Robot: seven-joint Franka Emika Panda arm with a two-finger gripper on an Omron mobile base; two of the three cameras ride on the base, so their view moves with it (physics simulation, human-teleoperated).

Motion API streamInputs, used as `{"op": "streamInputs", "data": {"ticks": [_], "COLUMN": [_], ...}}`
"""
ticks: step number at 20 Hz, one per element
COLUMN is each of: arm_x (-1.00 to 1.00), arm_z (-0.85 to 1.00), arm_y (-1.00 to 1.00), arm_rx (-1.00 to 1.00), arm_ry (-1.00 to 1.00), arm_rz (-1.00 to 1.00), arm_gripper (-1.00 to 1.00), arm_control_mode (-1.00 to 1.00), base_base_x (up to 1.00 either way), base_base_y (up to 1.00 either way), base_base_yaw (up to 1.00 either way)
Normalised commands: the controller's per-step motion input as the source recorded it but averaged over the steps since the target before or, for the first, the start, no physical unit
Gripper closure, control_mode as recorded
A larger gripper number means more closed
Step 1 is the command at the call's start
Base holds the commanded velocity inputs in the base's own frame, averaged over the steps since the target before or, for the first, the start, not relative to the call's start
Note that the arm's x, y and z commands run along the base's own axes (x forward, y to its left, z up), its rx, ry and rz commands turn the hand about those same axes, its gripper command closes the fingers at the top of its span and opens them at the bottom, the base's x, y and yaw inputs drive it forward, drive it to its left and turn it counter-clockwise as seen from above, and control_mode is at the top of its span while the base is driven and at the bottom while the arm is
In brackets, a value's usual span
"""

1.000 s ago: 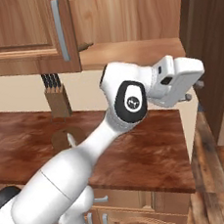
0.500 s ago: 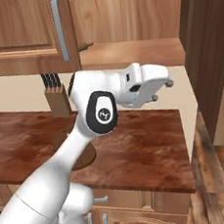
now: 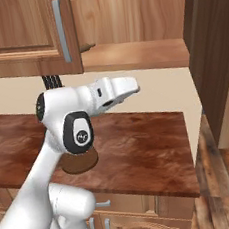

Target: Open the cabinet, retrieve the rolling pin, and place it next to the meat on the cutting board to prepare for tenderizing.

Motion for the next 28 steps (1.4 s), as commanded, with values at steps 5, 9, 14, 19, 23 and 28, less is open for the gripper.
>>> {"op": "streamInputs", "data": {"ticks": [5,9,14,19,23,28], "arm_x": [0.05,0.14,0.12,0.01,0.0,0.03], "arm_z": [0.11,0.18,0.24,0.19,0.08,0.06], "arm_y": [0.88,0.95,0.99,0.99,0.88,0.51], "arm_rx": [0.21,0.23,0.24,0.22,0.19,0.16], "arm_ry": [-0.12,-0.06,-0.03,-0.02,-0.06,-0.15], "arm_rz": [0.21,0.2,0.21,0.24,0.29,0.32], "arm_gripper": [-1.0,-1.0,-1.0,-1.0,-1.0,-1.0], "arm_control_mode": [-1.0,-1.0,-1.0,-1.0,-1.0,-1.0], "base_base_x": [0.0,0.0,0.0,0.0,0.0,0.0], "base_base_y": [0.0,0.0,0.0,0.0,0.0,0.0], "base_base_yaw": [0.0,0.0,0.0,0.0,0.0,0.0]}}
